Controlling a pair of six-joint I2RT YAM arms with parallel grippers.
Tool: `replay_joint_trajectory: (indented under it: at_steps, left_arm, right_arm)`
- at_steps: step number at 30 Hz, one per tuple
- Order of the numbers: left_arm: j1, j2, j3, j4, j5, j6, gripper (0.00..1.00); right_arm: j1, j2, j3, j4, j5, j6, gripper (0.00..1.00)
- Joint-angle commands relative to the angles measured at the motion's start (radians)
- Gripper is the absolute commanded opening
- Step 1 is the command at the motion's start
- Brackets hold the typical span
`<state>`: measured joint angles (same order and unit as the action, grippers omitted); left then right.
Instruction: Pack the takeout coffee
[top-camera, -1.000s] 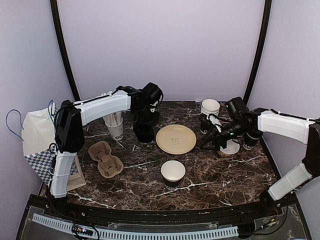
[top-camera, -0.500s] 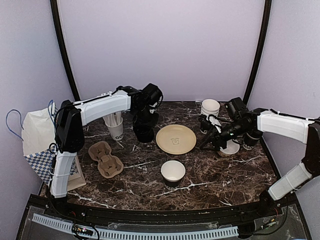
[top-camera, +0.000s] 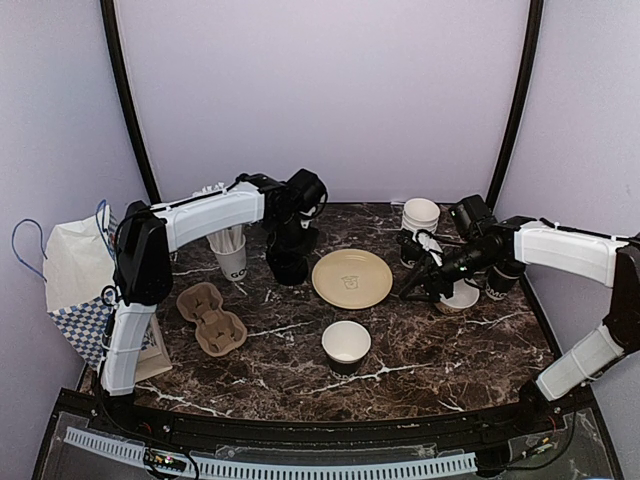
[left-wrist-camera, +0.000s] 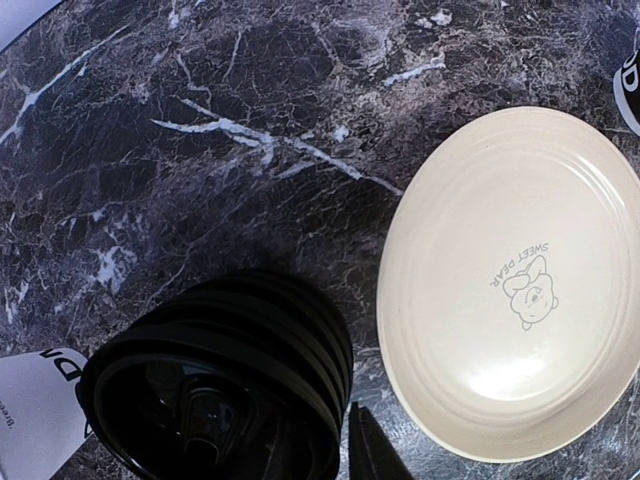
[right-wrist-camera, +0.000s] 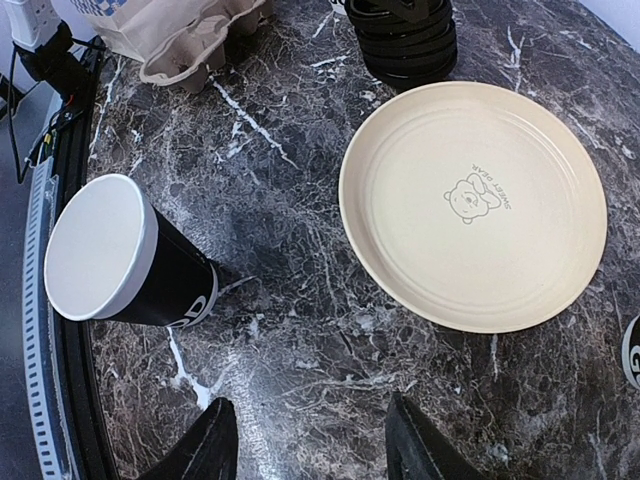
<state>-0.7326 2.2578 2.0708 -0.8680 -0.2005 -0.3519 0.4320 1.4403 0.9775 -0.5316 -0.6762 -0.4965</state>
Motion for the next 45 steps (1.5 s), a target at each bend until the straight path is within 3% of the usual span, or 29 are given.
replay_joint_trajectory:
  at_steps: [1, 24, 31, 40, 43, 45]
  left_arm:
    - [0.005, -0.007, 0.046, -0.031, -0.010, 0.004, 0.23]
    - [0.004, 0.013, 0.067, -0.053, -0.003, 0.002, 0.18]
    - [0.002, 0.000, 0.179, -0.167, 0.012, -0.003, 0.15]
    - [-0.002, -0.067, 0.112, -0.154, 0.046, 0.003, 0.14]
    - [-0.006, -0.066, 0.127, -0.183, -0.008, 0.007, 0.14]
    - [-0.004, -0.080, 0.118, -0.161, 0.039, 0.017, 0.14]
  right_arm:
    - [0.006, 0.010, 0.000, -0.007, 0.004, -0.011, 0.50]
    - [0.019, 0.014, 0.000, -0.010, 0.020, -0.017, 0.50]
    - [0.022, 0.015, 0.018, -0.029, 0.007, -0.021, 0.50]
    - [0.027, 0.017, 0.023, -0.032, -0.006, -0.020, 0.50]
    - [0.027, 0.005, 0.023, -0.034, -0.014, -0.011, 0.50]
    - [0.027, -0.009, 0.008, -0.017, -0.009, -0.010, 0.50]
